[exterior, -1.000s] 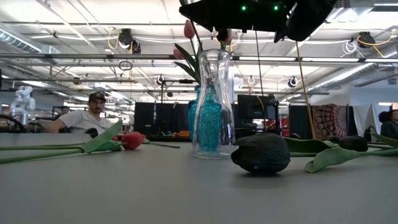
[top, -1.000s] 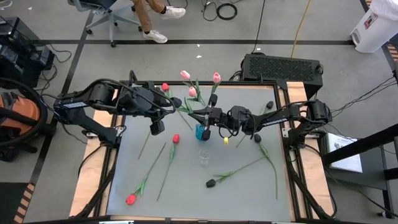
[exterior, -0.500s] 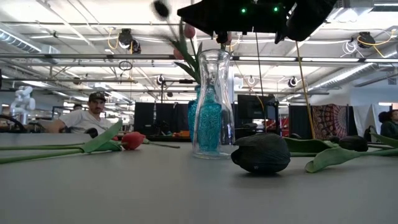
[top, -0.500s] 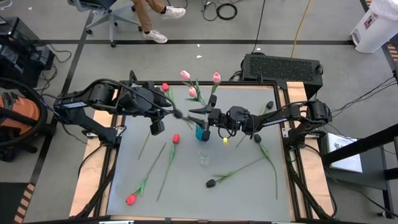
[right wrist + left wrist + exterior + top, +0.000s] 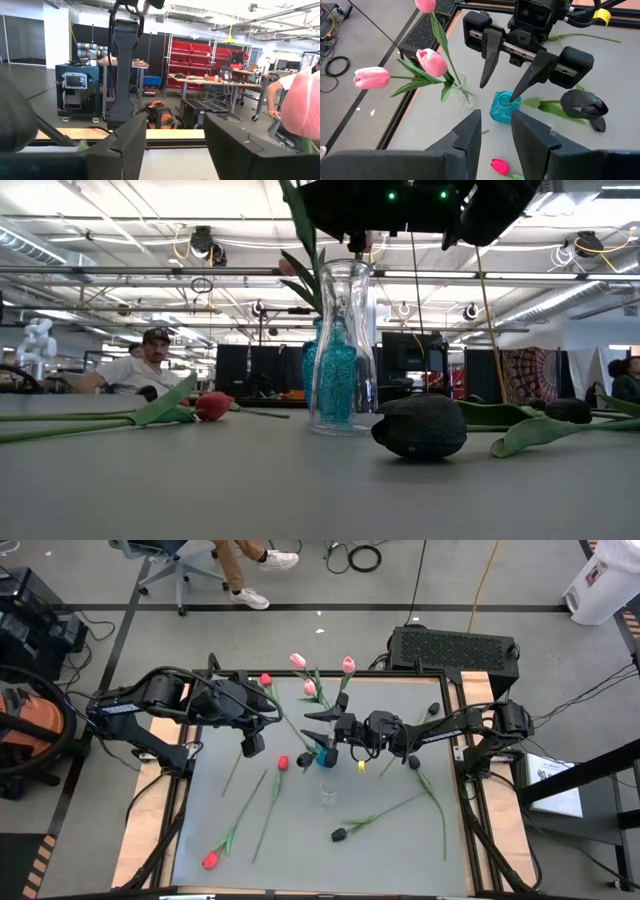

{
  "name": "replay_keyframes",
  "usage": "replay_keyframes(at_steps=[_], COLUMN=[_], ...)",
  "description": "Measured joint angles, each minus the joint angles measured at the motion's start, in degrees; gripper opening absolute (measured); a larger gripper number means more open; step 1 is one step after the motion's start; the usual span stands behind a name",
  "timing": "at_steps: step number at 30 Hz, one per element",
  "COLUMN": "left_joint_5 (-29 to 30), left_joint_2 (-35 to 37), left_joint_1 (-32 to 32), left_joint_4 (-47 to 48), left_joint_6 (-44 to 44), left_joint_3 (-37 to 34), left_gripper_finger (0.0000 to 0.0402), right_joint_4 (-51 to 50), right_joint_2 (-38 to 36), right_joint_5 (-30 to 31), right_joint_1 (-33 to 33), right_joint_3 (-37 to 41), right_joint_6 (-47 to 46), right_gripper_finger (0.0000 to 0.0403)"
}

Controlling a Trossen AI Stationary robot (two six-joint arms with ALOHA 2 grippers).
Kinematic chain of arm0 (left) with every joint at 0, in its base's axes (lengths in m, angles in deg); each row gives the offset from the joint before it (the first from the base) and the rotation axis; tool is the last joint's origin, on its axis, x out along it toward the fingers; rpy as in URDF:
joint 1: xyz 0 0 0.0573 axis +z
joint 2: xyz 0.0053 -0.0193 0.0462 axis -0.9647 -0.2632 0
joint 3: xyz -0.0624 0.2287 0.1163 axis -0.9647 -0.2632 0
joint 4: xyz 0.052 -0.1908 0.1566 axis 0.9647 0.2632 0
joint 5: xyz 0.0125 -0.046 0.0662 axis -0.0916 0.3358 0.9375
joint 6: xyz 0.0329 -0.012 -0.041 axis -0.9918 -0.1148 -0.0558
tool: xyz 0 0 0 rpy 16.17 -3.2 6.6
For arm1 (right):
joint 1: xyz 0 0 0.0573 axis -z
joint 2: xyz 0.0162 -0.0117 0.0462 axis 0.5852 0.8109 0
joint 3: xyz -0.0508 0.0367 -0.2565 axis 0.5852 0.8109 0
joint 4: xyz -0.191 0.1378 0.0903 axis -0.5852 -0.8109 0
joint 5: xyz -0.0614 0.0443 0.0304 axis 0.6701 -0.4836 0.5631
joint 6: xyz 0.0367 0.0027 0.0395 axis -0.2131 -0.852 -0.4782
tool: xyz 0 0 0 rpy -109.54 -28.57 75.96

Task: Sort flowers into vase by color
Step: Put the bottom right black tulip into the blue vase

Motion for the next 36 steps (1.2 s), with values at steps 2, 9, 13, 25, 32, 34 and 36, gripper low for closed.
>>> replay_keyframes(at_steps=[2,9,13,25,32,34,36], left_joint_5=[0.0,0.0,0.0,0.0,0.0,0.0,0.0], left_joint_2=[0.0,0.0,0.0,0.0,0.0,0.0,0.0], left_joint_1=[0.0,0.0,0.0,0.0,0.0,0.0,0.0], left_joint_4=[0.0,0.0,0.0,0.0,0.0,0.0,0.0], left_joint_6=[0.0,-0.1,-0.1,-0.5,-1.9,-2.7,-3.3], left_joint_3=[0.0,0.0,0.0,0.0,0.0,0.0,0.0], left_gripper_finger=[0.0114,0.0114,0.0114,0.0114,0.0114,0.0114,0.0114], right_joint_4=[0.0,0.1,0.1,-7.3,-11.6,-12.9,-14.4], right_joint_2=[0.0,-0.3,-1.5,-9.2,-14.7,-16.4,-18.5], right_joint_5=[0.0,0.0,0.0,0.0,0.0,0.0,0.0], right_joint_1=[0.0,-0.2,-0.8,-3.0,-3.8,-3.8,-3.8], right_joint_3=[0.0,0.0,0.0,0.0,0.0,0.0,0.0], right_joint_6=[0.0,0.0,0.0,-2.0,-5.9,-6.6,-8.2], right_gripper_finger=[0.0192,0.0192,0.0192,0.0192,0.0192,0.0192,0.0192])
